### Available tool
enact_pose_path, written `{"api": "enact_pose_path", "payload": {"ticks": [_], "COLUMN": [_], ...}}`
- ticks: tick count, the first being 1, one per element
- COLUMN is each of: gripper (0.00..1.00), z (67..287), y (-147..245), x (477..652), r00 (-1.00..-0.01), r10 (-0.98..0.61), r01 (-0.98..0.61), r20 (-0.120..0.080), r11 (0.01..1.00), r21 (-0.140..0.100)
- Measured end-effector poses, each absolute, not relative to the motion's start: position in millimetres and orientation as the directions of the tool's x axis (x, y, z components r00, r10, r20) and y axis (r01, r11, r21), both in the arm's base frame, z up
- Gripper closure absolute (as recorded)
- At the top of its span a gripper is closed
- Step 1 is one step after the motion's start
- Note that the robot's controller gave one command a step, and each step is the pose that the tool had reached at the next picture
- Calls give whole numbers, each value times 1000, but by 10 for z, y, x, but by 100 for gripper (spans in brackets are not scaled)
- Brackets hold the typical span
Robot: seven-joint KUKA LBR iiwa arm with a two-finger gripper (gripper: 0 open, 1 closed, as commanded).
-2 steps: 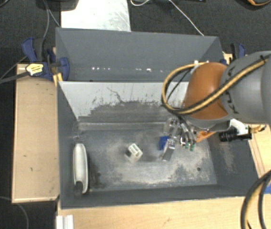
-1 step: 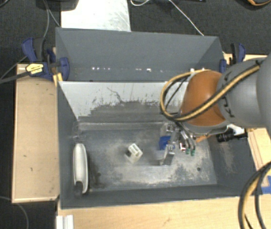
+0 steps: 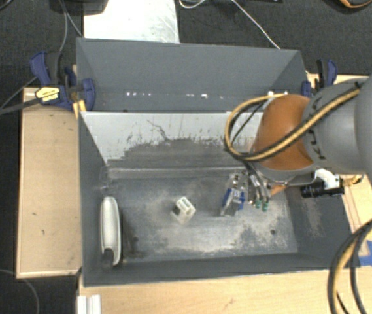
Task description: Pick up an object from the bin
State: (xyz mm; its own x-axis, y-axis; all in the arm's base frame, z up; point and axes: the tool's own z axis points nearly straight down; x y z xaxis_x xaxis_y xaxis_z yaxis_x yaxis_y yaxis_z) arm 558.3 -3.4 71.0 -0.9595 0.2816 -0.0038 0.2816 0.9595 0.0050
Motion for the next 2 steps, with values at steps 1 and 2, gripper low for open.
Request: {"api": "enact_pose_path", "payload": {"ticks": [1, 2], "gripper": [100, 100], "z": [710, 731], "y": [-42, -41], "x": [5585, 5579], "r00": [-958, -958], "r10": [287, 286], "r01": [287, 286], "r20": [-4, -2], "r11": [958, 958], "r21": [5, 5]}}
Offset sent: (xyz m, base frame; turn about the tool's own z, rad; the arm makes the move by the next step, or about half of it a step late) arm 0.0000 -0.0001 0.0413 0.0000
